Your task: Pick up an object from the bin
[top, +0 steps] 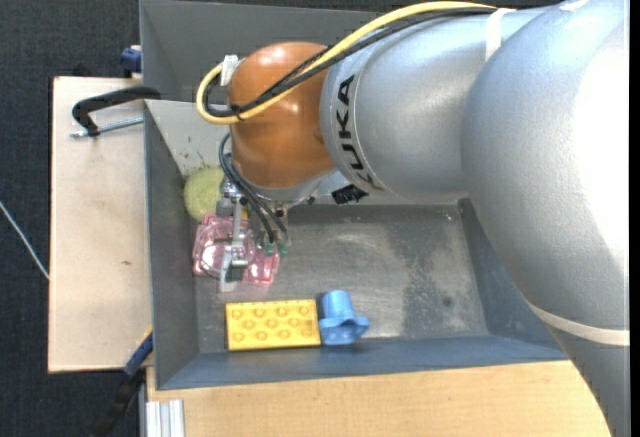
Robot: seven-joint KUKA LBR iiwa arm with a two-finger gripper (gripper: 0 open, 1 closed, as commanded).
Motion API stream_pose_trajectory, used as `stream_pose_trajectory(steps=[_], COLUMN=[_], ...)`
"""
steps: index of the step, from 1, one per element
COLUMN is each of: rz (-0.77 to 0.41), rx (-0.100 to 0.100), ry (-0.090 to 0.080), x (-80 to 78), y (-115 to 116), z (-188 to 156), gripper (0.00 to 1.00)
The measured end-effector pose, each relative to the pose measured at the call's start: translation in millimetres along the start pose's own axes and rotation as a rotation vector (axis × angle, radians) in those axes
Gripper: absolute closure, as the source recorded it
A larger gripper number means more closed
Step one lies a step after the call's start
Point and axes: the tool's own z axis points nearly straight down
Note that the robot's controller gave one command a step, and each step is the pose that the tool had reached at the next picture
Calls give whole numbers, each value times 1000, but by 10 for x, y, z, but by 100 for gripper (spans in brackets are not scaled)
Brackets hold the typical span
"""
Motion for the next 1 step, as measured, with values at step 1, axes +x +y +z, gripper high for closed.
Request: stream_pose_trajectory(steps=[1], rz=[202], rx=[-6], ry=[-10], x=[-304], y=[27], z=[493], gripper=[0])
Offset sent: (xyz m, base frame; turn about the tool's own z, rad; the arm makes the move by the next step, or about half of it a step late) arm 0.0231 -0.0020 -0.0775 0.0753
